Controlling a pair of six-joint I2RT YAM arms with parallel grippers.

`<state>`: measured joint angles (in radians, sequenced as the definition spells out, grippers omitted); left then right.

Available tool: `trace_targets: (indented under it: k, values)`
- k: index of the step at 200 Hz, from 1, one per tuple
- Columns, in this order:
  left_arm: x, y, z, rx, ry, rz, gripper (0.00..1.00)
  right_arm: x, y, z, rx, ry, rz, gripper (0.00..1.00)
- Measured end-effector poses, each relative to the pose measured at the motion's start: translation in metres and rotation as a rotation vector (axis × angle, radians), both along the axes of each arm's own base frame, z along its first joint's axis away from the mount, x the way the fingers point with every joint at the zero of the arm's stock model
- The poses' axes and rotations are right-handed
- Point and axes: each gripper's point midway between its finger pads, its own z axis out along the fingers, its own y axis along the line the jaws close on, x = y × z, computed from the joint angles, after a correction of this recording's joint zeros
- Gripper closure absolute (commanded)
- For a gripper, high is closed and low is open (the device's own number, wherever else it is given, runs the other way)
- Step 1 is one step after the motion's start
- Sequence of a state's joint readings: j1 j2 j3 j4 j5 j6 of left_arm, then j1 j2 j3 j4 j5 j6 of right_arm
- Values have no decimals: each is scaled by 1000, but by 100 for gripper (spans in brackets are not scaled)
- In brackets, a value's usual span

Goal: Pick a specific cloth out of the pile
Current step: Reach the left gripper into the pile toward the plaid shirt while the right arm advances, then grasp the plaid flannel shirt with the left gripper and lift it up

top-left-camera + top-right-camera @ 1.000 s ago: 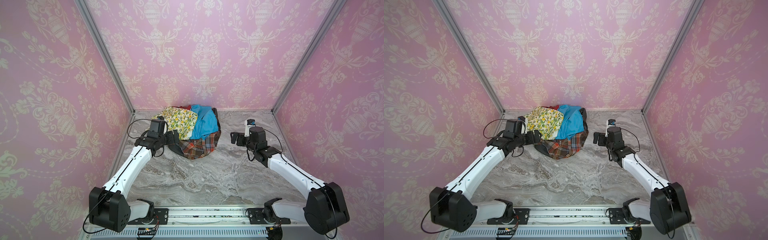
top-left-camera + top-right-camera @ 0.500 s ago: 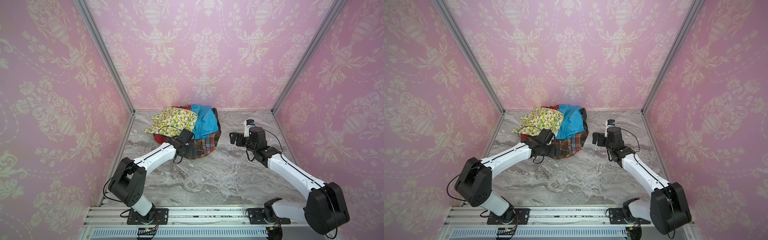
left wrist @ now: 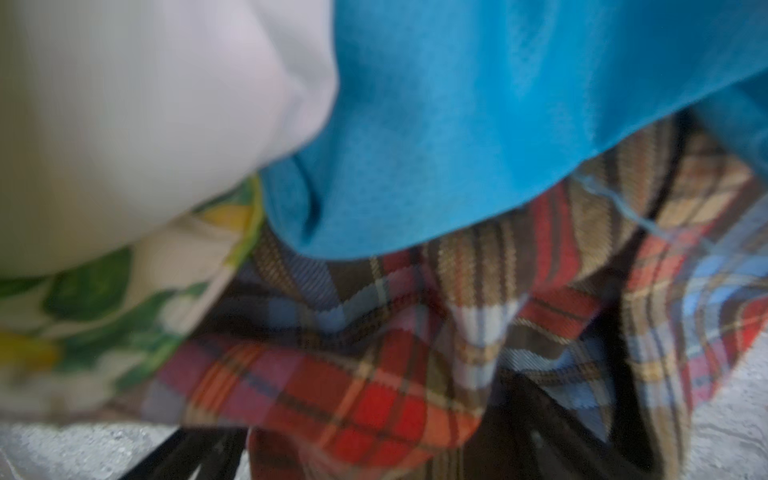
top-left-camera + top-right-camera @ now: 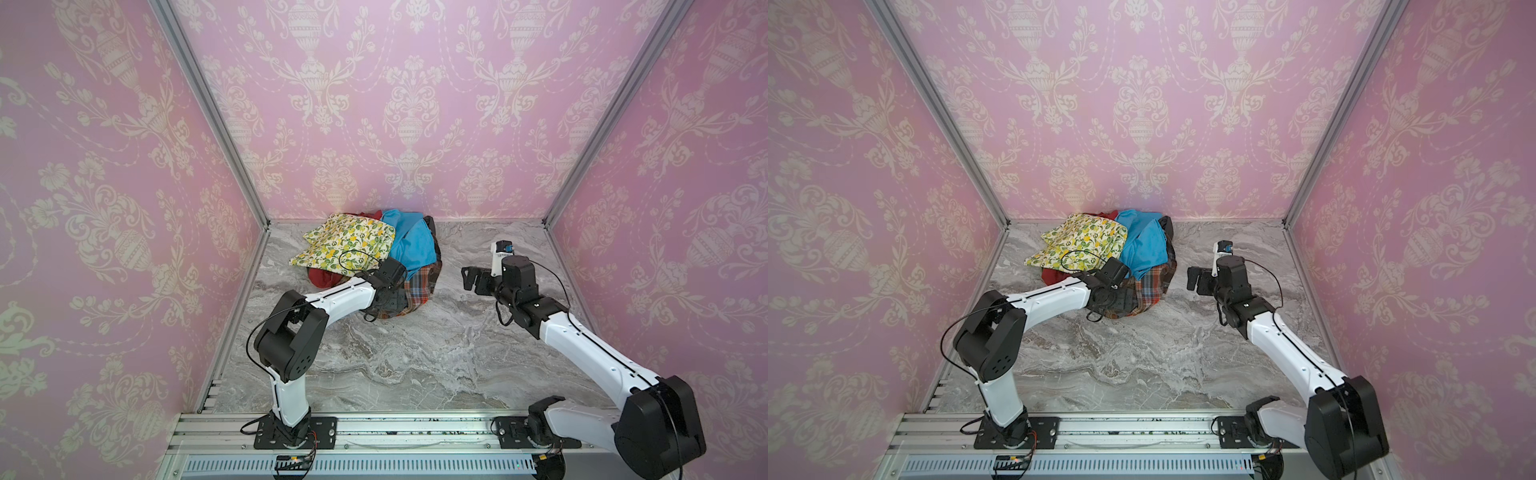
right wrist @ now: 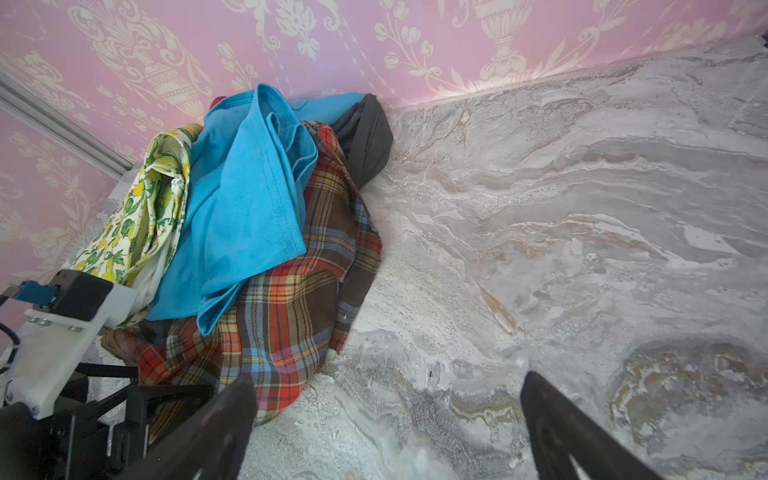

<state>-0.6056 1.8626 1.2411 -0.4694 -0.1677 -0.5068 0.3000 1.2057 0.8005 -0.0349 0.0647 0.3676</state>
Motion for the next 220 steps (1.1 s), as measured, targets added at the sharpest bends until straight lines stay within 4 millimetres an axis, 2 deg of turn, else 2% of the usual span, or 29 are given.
trace_targets:
  k: [4, 23, 37, 49, 76, 118, 139, 174, 220]
  values:
    - [1, 0, -1, 2, 2, 0, 7, 0, -1, -1, -2, 1, -3, 0]
    - [3, -2, -6, 12, 8, -10, 28, -3, -4, -6, -11, 12, -12, 0]
    - [3, -1, -8, 22, 10, -18, 53, -6, -5, -9, -16, 17, -18, 0]
    - [4, -1, -9, 25, 6, -16, 68, -7, -7, -11, -21, 20, -23, 0]
    - [9, -2, -5, 37, -16, -38, 89, -7, -9, -10, -27, 15, -33, 0]
    - [18, -7, 11, 45, -43, -73, 90, -7, -9, -10, -30, 14, -33, 0]
    - [25, -12, 27, 37, -68, -89, 96, -7, -10, -10, -34, 13, -32, 0]
    - [34, -18, 68, 6, -148, -113, 100, -6, -11, -11, -46, 13, -32, 0]
    - [46, -13, 124, -24, -242, -115, 99, -6, -10, -14, -56, 20, -27, 0]
